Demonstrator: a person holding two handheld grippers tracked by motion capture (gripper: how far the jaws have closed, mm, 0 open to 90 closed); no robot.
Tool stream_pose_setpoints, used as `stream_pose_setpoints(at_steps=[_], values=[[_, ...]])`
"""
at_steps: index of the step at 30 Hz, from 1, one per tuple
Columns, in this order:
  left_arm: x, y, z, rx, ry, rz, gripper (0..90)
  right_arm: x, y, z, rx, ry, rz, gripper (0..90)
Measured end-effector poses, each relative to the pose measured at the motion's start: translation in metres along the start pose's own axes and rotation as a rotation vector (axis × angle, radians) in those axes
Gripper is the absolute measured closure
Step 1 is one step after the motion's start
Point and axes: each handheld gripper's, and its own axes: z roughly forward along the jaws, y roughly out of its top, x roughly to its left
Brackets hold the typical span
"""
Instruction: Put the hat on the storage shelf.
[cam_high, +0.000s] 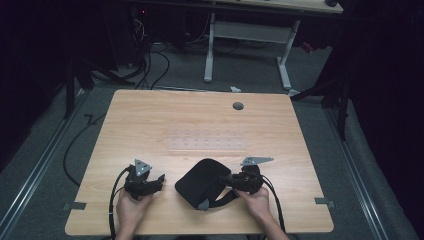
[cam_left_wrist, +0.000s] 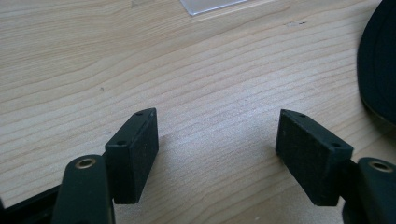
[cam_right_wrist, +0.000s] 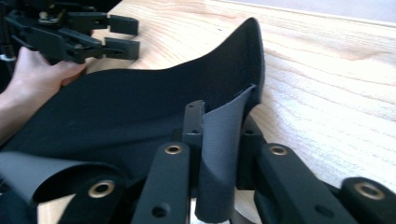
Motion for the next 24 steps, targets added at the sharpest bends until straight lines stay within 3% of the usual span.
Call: stream_pose_setpoints(at_steps=[11, 19, 24], values=[[0.000, 0.000, 0.002, 0.011, 0.000, 0.001, 23.9, 0.012, 0.000, -0.011, -0.032, -0.012, -0.025, 84.4], [-0.001, -0.001, -0.001, 0.024, -0.044, 0.017, 27.9, 0.012, 0.003, -0.025, -0.063, -0.017, 0.018, 84.5], [-0.001, -0.001, -0.002, 0.032, -0.047, 0.023, 28.0, 0.011, 0.004, -0.033, -0.085, -0.017, 0.043, 84.5]])
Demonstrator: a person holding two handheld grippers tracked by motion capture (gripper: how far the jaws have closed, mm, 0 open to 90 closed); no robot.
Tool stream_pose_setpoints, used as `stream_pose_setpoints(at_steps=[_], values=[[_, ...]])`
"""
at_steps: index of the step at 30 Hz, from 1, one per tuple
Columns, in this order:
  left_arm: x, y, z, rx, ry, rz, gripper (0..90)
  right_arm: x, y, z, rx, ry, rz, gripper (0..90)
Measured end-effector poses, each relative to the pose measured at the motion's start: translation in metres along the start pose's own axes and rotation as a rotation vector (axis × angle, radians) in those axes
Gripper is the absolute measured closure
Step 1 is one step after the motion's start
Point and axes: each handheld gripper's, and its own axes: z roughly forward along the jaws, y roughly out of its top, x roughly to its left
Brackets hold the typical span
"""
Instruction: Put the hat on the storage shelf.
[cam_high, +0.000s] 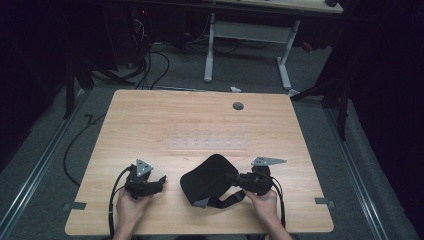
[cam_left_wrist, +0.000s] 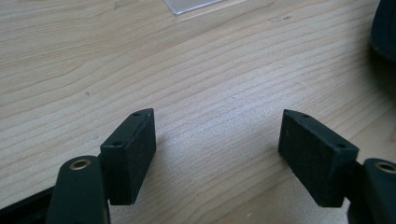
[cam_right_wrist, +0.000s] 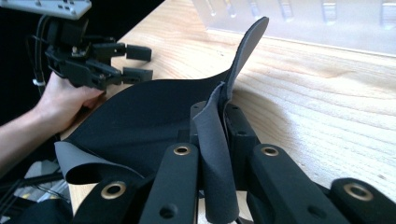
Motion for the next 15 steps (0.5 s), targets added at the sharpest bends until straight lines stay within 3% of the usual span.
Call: stream_pose_setpoints(at_steps=[4, 9, 12, 15], values=[[-0.002, 0.000, -0.002, 0.010, -0.009, 0.000, 30.1, 0.002, 0.003, -0.006, -0.002, -0.018, -0.003, 84.5], [-0.010, -0.001, -0.009, 0.015, -0.057, 0.016, 29.1, 0.005, 0.010, -0.012, -0.017, -0.031, -0.023, 84.5], [-0.018, 0.002, -0.016, 0.007, -0.104, 0.029, 28.6, 0.004, 0.011, -0.016, -0.037, -0.041, -0.008, 84.5], [-0.022, 0.003, -0.019, -0.001, -0.117, 0.048, 26.9, 0.002, 0.012, -0.019, -0.060, -0.029, 0.020, 84.4]])
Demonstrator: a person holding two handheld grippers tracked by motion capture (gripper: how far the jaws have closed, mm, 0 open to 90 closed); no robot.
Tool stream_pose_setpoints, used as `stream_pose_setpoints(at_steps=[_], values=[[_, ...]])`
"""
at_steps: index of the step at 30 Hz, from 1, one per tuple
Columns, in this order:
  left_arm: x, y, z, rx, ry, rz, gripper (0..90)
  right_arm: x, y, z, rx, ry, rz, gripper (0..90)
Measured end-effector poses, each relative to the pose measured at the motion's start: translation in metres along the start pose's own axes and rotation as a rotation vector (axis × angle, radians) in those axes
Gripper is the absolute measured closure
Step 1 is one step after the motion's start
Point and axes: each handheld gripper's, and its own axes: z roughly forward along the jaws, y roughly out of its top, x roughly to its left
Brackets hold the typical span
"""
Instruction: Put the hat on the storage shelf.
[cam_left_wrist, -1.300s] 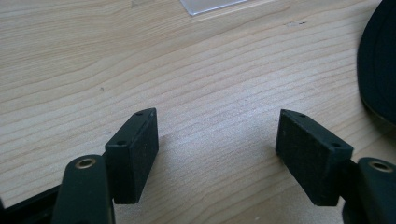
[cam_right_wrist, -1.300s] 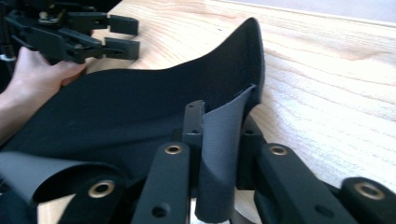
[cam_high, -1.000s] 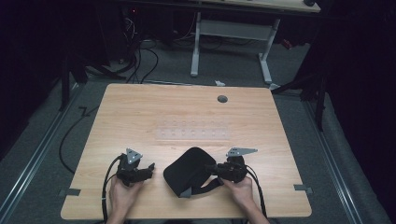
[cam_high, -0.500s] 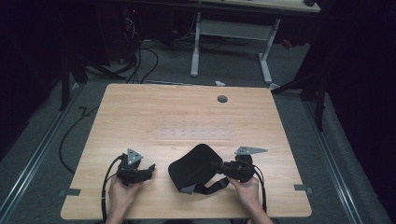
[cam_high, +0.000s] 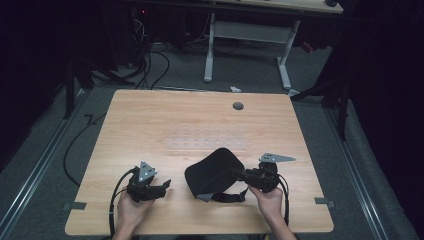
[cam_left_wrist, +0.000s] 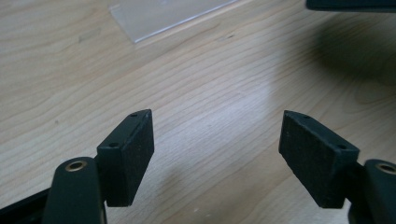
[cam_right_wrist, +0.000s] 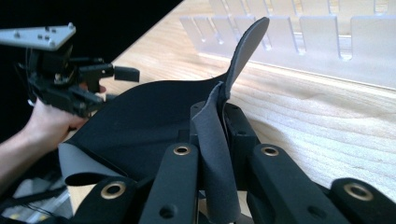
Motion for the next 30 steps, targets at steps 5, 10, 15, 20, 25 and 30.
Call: stream_pose_setpoints(at_steps=[5, 10, 15, 20, 25, 30], values=[[-0.014, 0.002, -0.007, -0.012, -0.068, 0.020, 26.4, 0.001, 0.002, -0.002, -0.016, 0.004, 0.005, 84.4], [-0.033, 0.002, -0.012, -0.024, -0.141, 0.063, 26.3, 0.005, 0.007, -0.002, -0.016, 0.004, 0.004, 84.4], [-0.049, 0.001, -0.011, -0.021, -0.198, 0.070, 26.0, 0.007, 0.010, 0.002, -0.003, 0.002, 0.006, 84.4], [-0.059, 0.002, -0.011, -0.011, -0.224, 0.086, 26.1, 0.007, 0.011, 0.005, 0.003, 0.000, 0.017, 84.4], [-0.066, 0.004, -0.013, -0.034, -0.243, 0.111, 27.1, 0.010, 0.013, 0.012, 0.036, -0.013, 0.011, 84.3], [-0.068, 0.003, -0.011, -0.029, -0.247, 0.118, 28.0, 0.011, 0.015, 0.013, 0.051, -0.018, 0.013, 84.3]])
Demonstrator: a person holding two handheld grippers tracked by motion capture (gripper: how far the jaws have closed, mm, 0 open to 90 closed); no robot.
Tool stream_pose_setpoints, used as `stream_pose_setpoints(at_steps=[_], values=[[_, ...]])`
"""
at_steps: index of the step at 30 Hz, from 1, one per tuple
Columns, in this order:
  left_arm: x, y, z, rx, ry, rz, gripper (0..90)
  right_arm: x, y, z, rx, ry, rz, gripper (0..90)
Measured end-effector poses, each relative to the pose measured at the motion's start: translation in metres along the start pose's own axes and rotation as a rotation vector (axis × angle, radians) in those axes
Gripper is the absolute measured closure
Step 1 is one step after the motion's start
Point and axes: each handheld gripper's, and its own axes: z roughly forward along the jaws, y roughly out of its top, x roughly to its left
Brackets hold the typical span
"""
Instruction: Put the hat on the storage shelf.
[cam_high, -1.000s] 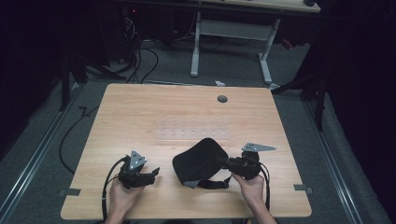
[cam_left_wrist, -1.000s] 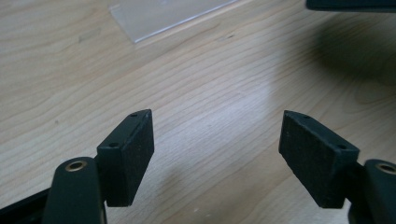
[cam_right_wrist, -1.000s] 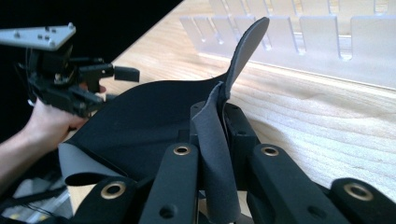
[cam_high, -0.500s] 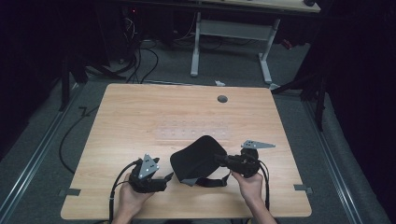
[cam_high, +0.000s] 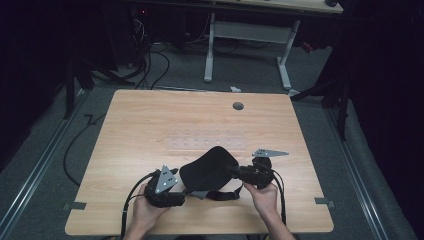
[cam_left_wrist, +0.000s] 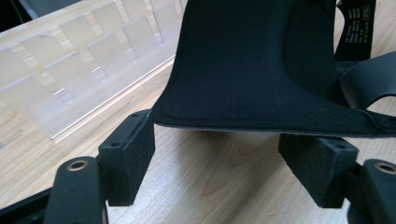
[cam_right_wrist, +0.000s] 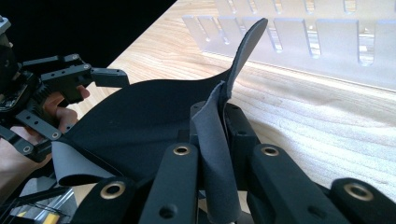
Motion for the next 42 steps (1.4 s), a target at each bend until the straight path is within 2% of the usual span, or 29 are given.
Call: stream_pose_setpoints(at_steps=[8, 13, 15, 16, 17, 18, 19, 21, 25, 29, 30, 32, 33, 37, 42], values=[[-0.001, 0.001, 0.003, 0.009, 0.008, 0.023, 29.6, 0.001, 0.001, 0.004, 0.020, -0.002, 0.010, 84.2], [-0.004, 0.003, 0.003, 0.019, 0.021, 0.062, 31.6, 0.003, 0.003, 0.003, 0.019, 0.002, 0.007, 84.2], [-0.004, 0.003, 0.003, 0.018, 0.022, 0.063, 35.1, 0.003, 0.003, 0.003, 0.019, 0.006, 0.007, 84.2], [-0.006, 0.003, 0.001, 0.021, -0.005, 0.060, 41.7, 0.004, 0.002, 0.004, 0.021, 0.012, 0.005, 84.2], [-0.006, 0.003, 0.001, 0.021, -0.005, 0.060, 42.4, 0.004, 0.002, 0.004, 0.021, 0.012, 0.005, 84.2], [-0.008, 0.003, 0.002, 0.026, -0.012, 0.061, 43.3, 0.006, 0.002, 0.005, 0.022, 0.032, 0.006, 84.1], [-0.011, 0.001, 0.005, 0.034, -0.015, 0.078, 44.1, 0.007, 0.002, 0.006, 0.022, 0.030, 0.000, 84.1], [-0.011, 0.001, 0.005, 0.041, -0.018, 0.083, 46.1, 0.008, 0.003, 0.007, 0.017, 0.027, -0.010, 84.1], [-0.012, 0.003, 0.005, 0.048, -0.031, 0.066, 49.8, 0.009, 0.003, 0.006, 0.016, 0.034, 0.001, 84.0], [-0.013, 0.004, 0.004, 0.067, -0.029, 0.087, 54.0, 0.011, 0.003, 0.006, 0.017, 0.042, -0.007, 83.8], [-0.013, 0.005, 0.004, 0.069, -0.034, 0.090, 56.1, 0.012, 0.003, 0.006, 0.017, 0.040, -0.006, 83.7], [-0.014, 0.008, 0.000, 0.076, -0.063, 0.059, 62.0, 0.011, 0.004, 0.005, 0.010, 0.052, -0.002, 83.1], [-0.014, 0.008, 0.000, 0.076, -0.063, 0.059, 64.1, 0.011, 0.004, 0.005, 0.010, 0.052, -0.002, 83.1], [-0.016, 0.011, -0.004, 0.095, -0.106, 0.041, 70.6, 0.010, 0.004, 0.005, 0.001, 0.058, -0.002, 80.7], [-0.021, 0.017, -0.009, 0.118, -0.186, 0.003, 81.7, 0.008, 0.004, 0.004, -0.012, 0.049, 0.003, 75.1]])
